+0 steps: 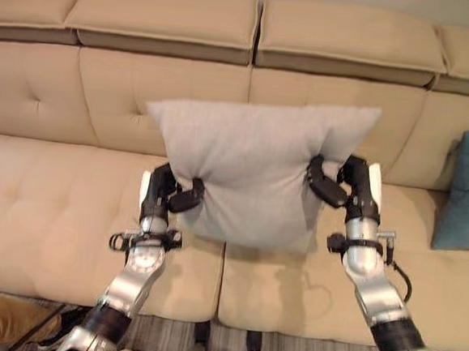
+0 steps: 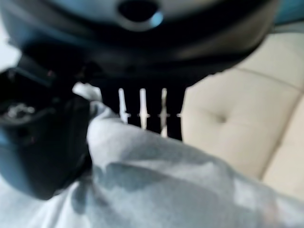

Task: Pick up all the scattered cushions and arrange them neatly on the sofa.

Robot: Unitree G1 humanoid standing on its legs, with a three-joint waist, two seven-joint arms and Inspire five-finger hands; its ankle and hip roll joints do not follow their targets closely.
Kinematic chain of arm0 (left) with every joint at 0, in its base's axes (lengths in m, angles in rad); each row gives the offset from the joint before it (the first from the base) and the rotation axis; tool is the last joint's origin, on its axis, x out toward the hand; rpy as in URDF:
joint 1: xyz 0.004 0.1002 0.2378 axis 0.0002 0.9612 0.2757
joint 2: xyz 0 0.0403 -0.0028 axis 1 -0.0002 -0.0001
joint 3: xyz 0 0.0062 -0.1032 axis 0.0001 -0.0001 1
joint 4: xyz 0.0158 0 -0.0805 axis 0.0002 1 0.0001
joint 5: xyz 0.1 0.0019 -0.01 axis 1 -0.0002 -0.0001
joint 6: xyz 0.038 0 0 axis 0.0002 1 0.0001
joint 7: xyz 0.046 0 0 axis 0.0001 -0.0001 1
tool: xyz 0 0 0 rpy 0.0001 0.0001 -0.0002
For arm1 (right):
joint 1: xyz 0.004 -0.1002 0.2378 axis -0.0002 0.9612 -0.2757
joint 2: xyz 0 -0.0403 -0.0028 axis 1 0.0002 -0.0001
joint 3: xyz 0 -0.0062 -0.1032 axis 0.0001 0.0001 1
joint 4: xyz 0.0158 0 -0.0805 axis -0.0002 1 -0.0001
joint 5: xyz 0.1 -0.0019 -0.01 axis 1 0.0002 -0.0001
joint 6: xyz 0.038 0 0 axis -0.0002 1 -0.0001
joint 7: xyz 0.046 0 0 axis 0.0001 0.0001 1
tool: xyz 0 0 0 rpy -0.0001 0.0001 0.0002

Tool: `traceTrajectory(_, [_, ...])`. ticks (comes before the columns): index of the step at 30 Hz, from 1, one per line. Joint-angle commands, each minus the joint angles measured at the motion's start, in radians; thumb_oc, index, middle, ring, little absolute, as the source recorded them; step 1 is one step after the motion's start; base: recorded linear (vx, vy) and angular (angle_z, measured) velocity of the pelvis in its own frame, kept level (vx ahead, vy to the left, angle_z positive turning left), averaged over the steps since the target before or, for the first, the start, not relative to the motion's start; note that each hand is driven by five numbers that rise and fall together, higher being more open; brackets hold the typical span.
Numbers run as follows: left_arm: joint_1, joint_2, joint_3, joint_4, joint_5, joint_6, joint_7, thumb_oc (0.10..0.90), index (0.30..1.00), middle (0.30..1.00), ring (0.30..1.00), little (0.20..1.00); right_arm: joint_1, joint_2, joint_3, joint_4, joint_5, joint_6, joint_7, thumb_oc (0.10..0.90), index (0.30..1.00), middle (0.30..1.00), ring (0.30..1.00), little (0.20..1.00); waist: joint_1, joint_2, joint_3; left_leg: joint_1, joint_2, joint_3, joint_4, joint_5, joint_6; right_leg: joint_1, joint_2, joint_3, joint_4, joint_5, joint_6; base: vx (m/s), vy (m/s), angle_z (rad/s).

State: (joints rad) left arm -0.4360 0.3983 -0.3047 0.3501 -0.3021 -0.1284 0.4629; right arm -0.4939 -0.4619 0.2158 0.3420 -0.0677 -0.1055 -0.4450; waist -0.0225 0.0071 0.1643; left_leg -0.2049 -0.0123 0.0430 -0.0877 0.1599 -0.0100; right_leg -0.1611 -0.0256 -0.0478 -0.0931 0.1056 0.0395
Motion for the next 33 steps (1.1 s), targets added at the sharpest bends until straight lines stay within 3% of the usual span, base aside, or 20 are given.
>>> traceTrajectory(1, [-0.294,0.002,-0.059,-0.034,-0.006,-0.196,0.018,0.400,0.300,0.300,0.300,0.300,-0.220,-0.025,0.049,-0.057,-0.001,-0.086,-0.067,0.400,0.300,0.300,0.300,0.300,0.005,-0.014,-0.057,-0.012,-0.004,0.000,0.000,-0.132,-0.015,-0.007,0.001,0.001,0.008,-0.096,0.064,-0.09,-0.002,0.01])
traceTrajectory(6, [-0.574,0.078,-0.120,0.164,-0.042,-0.220,0.051,0.400,0.300,0.300,0.300,0.300,-0.522,-0.089,0.125,0.152,0.023,-0.069,-0.138,0.400,0.300,0.300,0.300,0.300,0.002,0.001,-0.043,-0.121,-0.016,-0.008,0.000,-0.092,-0.029,-0.113,0.010,0.011,0.014,-0.068,0.067,-0.07,0.004,0.03])
traceTrajectory(12, [-0.765,0.120,-0.167,0.364,-0.079,-0.209,0.042,0.400,0.300,0.300,0.300,0.300,-0.721,-0.117,0.193,0.311,0.066,-0.064,-0.175,0.400,0.300,0.300,0.300,0.300,0.002,0.014,-0.023,-0.186,-0.026,-0.011,0.000,-0.069,-0.042,-0.171,0.009,0.017,0.012,-0.050,0.073,-0.01,0.003,0.05])
traceTrajectory(24, [-0.752,0.085,-0.187,0.490,-0.084,-0.179,-0.003,0.400,0.300,0.300,0.300,0.300,-0.725,-0.090,0.228,0.461,0.093,-0.045,-0.156,0.400,0.300,0.300,0.300,0.300,0.002,0.012,0.000,-0.243,-0.033,-0.015,0.000,-0.055,-0.051,-0.229,0.017,0.020,0.006,-0.036,0.080,0.00,-0.003,0.09])
traceTrajectory(25, [-0.735,0.070,-0.188,0.501,-0.082,-0.176,-0.006,0.400,0.300,0.300,0.300,0.300,-0.716,-0.082,0.231,0.480,0.094,-0.041,-0.151,0.513,0.469,0.469,0.469,0.469,0.003,0.012,0.009,-0.247,-0.033,-0.015,0.000,-0.053,-0.053,-0.234,0.017,0.019,0.006,-0.034,0.079,-0.02,-0.009,-0.28])
traceTrajectory(26, [-0.725,0.056,-0.187,0.506,-0.084,-0.174,-0.006,0.460,0.389,0.389,0.389,0.389,-0.711,-0.076,0.233,0.488,0.095,-0.040,-0.150,0.800,0.900,0.900,0.900,0.900,0.002,0.012,0.013,-0.250,-0.033,-0.015,0.000,-0.052,-0.054,-0.237,0.018,0.017,0.006,-0.033,0.079,-0.02,-0.009,-0.38])
traceTrajectory(27, [-0.725,0.056,-0.187,0.506,-0.084,-0.174,-0.006,0.508,0.462,0.462,0.462,0.462,-0.710,-0.076,0.233,0.488,0.095,-0.040,-0.150,0.800,0.900,0.900,0.900,0.900,0.002,0.012,0.013,-0.250,-0.033,-0.015,0.000,-0.052,-0.054,-0.237,0.018,0.017,0.006,-0.033,0.079,-0.01,-0.007,-0.26])
traceTrajectory(28, [-0.712,0.042,-0.185,0.509,-0.085,-0.173,-0.006,0.800,0.900,0.900,0.900,0.900,-0.705,-0.070,0.232,0.496,0.096,-0.039,-0.148,0.800,0.900,0.900,0.900,0.900,0.002,0.012,0.018,-0.253,-0.033,-0.016,0.000,-0.050,-0.055,-0.240,0.018,0.016,0.006,-0.033,0.079,0.00,0.000,0.00])
traceTrajectory(33, [-0.684,0.028,-0.181,0.532,-0.071,-0.165,-0.008,0.800,0.900,0.900,0.900,0.900,-0.694,-0.073,0.228,0.515,0.098,-0.040,-0.141,0.800,0.900,0.900,0.900,0.900,0.001,0.007,0.025,-0.261,-0.033,-0.015,0.000,-0.049,-0.059,-0.250,0.021,0.013,0.006,-0.029,0.079,-0.02,-0.018,0.20])
